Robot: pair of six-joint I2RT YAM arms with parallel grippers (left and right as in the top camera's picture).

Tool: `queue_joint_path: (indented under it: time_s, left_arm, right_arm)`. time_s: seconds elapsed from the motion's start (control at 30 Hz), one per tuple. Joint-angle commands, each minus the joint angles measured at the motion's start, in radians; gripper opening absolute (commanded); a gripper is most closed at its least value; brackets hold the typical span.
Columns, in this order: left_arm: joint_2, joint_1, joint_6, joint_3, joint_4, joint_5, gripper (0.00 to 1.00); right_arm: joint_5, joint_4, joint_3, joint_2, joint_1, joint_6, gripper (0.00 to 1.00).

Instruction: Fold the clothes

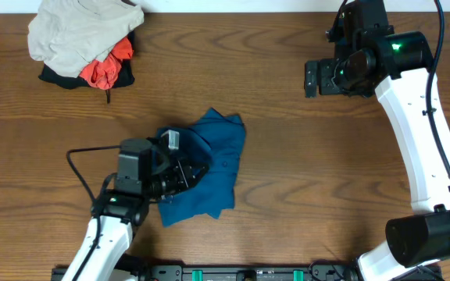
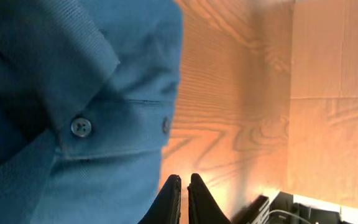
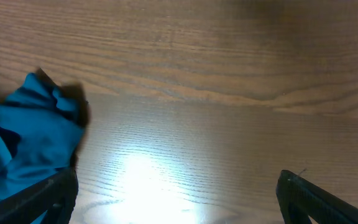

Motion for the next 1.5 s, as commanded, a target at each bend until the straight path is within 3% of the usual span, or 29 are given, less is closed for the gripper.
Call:
queue_joint_path:
  time_s: [0.0,0.27,0.47,0.73,0.97,1.1,1.27,1.47]
  left_arm:
    - [0.070,-0.027,-0.043,-0.039,0.075,-0.019,0.07]
    - [0.369,-0.112,-0.166,-0.046,0.293,0.007,0.07]
    - [0.584,-0.112,-0.191,-0.046,0.410,0.050,0.07]
    - [0.530,-0.112,-0.168,-0.038,0.655,0.178,0.07]
    - [0.293,-0.077,-0.132,-0.037,0.585,0.183,0.12]
    - [0.206,0.014,-0.041,-0.037,0.458,0.163,0.16]
    - [0.200,0.170,0.105,-0.037,0.230,0.076,0.17]
    - [0.291,0.252,0.159,-0.037,0.204,0.077,0.17]
  right_arm:
    - [0.013,0.001,0.001,0.001,0.001,-0.014,0.99]
    - [0.006,-0.002,0.001,0.001,0.001,-0.011,0.99]
    - [0.006,-0.007,0.001,0.001,0.001,-0.011,0.99]
    - [0.006,-0.011,0.001,0.001,0.001,-0.011,0.99]
    - [0.007,-0.024,0.001,0.001,0.001,-0.012,0.99]
    - [0.007,-0.024,0.001,0.001,0.001,-0.012,0.99]
    - [0.007,-0.023,0.001,0.001,0.001,-0.012,0.99]
    - [0.006,-0.013,0.001,0.001,0.001,-0.011,0.99]
